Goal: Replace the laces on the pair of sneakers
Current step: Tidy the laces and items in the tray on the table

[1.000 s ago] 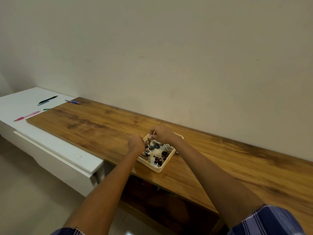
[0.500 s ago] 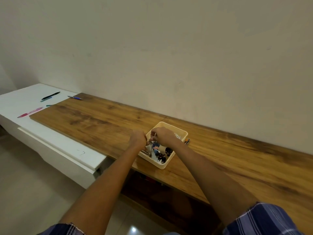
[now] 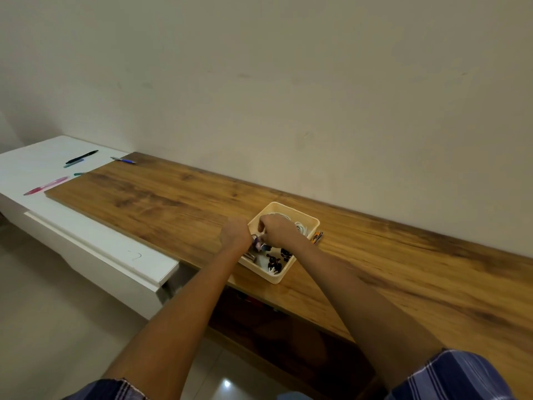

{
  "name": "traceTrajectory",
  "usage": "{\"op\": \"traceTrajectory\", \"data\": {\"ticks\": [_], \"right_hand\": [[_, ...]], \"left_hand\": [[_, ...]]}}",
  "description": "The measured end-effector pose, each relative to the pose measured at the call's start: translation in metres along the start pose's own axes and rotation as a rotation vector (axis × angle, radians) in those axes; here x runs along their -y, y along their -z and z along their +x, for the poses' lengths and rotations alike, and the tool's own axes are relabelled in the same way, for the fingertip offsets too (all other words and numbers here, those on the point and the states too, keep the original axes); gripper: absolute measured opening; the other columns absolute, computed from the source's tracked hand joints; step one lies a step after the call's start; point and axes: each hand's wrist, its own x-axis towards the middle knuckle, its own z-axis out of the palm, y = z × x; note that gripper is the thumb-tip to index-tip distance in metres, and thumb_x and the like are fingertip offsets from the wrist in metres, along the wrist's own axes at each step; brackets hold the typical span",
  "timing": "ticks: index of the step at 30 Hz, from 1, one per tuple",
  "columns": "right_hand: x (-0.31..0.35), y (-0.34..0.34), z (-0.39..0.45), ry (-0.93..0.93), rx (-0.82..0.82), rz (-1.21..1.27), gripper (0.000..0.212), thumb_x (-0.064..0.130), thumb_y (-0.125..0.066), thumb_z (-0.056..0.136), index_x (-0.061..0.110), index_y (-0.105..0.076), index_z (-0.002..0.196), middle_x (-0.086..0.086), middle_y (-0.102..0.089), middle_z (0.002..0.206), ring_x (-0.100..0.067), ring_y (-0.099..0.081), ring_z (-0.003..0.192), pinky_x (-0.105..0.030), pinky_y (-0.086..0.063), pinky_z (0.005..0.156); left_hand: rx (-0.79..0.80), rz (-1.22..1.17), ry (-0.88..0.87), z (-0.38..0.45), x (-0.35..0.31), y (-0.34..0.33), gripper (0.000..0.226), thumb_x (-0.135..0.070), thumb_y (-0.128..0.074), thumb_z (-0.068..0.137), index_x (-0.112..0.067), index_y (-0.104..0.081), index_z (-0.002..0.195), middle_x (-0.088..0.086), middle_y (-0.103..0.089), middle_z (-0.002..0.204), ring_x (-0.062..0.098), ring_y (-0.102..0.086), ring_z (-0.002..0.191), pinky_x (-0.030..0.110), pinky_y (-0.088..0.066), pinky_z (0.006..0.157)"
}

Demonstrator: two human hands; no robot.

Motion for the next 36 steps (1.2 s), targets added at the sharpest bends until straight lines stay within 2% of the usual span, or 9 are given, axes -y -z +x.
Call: {"op": "traceTrajectory", "data": {"ticks": [3, 10, 15, 19, 22, 26, 29, 33, 36], "right_hand": [[0.001, -0.003, -0.004, -0.04, 0.049, -0.067, 0.033, 0.031, -0.074, 0.079, 0.008, -0.067, 0.102, -0.005, -0.064, 0.098, -0.022, -0.06, 0.095, -0.031, -0.042, 0.067], [0.001, 0.0, -0.006, -0.032, 0.042, -0.058, 0.033, 0.034, -0.074, 0.079, 0.01, -0.069, 0.101, -0.005, -0.067, 0.1, -0.021, -0.061, 0.096, -0.03, -0.042, 0.067], [-0.018, 0.014, -0.01, -0.136, -0.23, 0.11, 0.023, 0.026, -0.057, 0.091, 0.006, -0.069, 0.087, -0.008, -0.068, 0.087, -0.019, -0.059, 0.076, -0.031, -0.048, 0.063], [-0.046, 0.033, -0.024, -0.419, -0.402, 0.098, 0.013, 0.009, -0.05, 0.09, 0.007, -0.062, 0.085, -0.005, -0.063, 0.082, -0.022, -0.06, 0.076, -0.029, -0.05, 0.065], [-0.065, 0.031, -0.038, -0.575, -0.375, 0.114, 0.015, 0.008, -0.054, 0.087, 0.012, -0.051, 0.073, -0.003, -0.054, 0.078, -0.021, -0.057, 0.077, -0.029, -0.047, 0.064], [-0.075, 0.003, -0.039, -0.616, -0.288, 0.249, 0.031, 0.021, -0.052, 0.092, 0.015, -0.05, 0.061, 0.001, -0.052, 0.064, -0.017, -0.054, 0.064, -0.028, -0.047, 0.055], [-0.076, -0.004, -0.035, -0.603, -0.288, 0.308, 0.025, 0.021, -0.053, 0.092, 0.014, -0.055, 0.068, 0.002, -0.052, 0.065, -0.014, -0.049, 0.057, -0.024, -0.035, 0.046], [-0.076, 0.004, -0.03, -0.641, -0.231, 0.308, 0.015, 0.024, -0.062, 0.087, 0.011, -0.065, 0.08, -0.002, -0.063, 0.079, -0.022, -0.064, 0.076, -0.025, -0.042, 0.057], [-0.085, 0.006, -0.038, -0.632, -0.208, 0.306, 0.028, 0.012, -0.066, 0.083, 0.01, -0.049, 0.061, -0.003, -0.05, 0.062, -0.021, -0.055, 0.061, -0.026, -0.042, 0.051]], "left_hand": [[0.032, 0.027, -0.033, 0.003, 0.003, 0.0, 0.021, -0.01, -0.065, 0.086, -0.006, -0.067, 0.107, 0.01, -0.068, 0.104, 0.021, -0.065, 0.095, 0.029, -0.055, 0.079], [-0.063, 0.024, -0.08, -0.002, 0.004, 0.0, 0.018, -0.01, -0.062, 0.087, -0.008, -0.065, 0.105, 0.008, -0.067, 0.103, 0.018, -0.063, 0.094, 0.027, -0.054, 0.078], [-0.094, -0.033, -0.087, -0.004, -0.002, 0.008, 0.017, -0.014, -0.062, 0.088, -0.011, -0.066, 0.104, 0.006, -0.067, 0.104, 0.017, -0.061, 0.097, 0.024, -0.048, 0.075], [-0.147, -0.086, -0.085, -0.008, 0.001, 0.007, 0.015, -0.013, -0.059, 0.09, -0.011, -0.066, 0.102, 0.007, -0.066, 0.102, 0.017, -0.06, 0.095, 0.024, -0.045, 0.072], [-0.228, -0.148, -0.067, -0.011, 0.003, 0.005, 0.015, -0.012, -0.056, 0.091, -0.01, -0.064, 0.103, 0.006, -0.064, 0.101, 0.014, -0.056, 0.088, 0.022, -0.041, 0.068], [-0.256, -0.148, -0.02, -0.012, 0.008, 0.005, 0.02, -0.011, -0.057, 0.09, -0.01, -0.062, 0.11, 0.007, -0.063, 0.108, 0.018, -0.058, 0.099, 0.022, -0.042, 0.071], [-0.246, -0.128, 0.006, -0.01, 0.01, 0.006, 0.021, -0.011, -0.058, 0.09, -0.01, -0.063, 0.11, 0.008, -0.064, 0.111, 0.019, -0.058, 0.102, 0.022, -0.041, 0.069], [-0.221, -0.125, 0.028, -0.01, 0.01, 0.007, 0.018, -0.01, -0.056, 0.091, -0.008, -0.067, 0.105, 0.008, -0.066, 0.109, 0.018, -0.06, 0.1, 0.021, -0.04, 0.066], [-0.22, -0.169, 0.032, -0.011, 0.013, 0.005, 0.017, -0.01, -0.057, 0.09, -0.009, -0.068, 0.102, 0.006, -0.067, 0.106, 0.016, -0.061, 0.096, 0.02, -0.04, 0.065]]}}
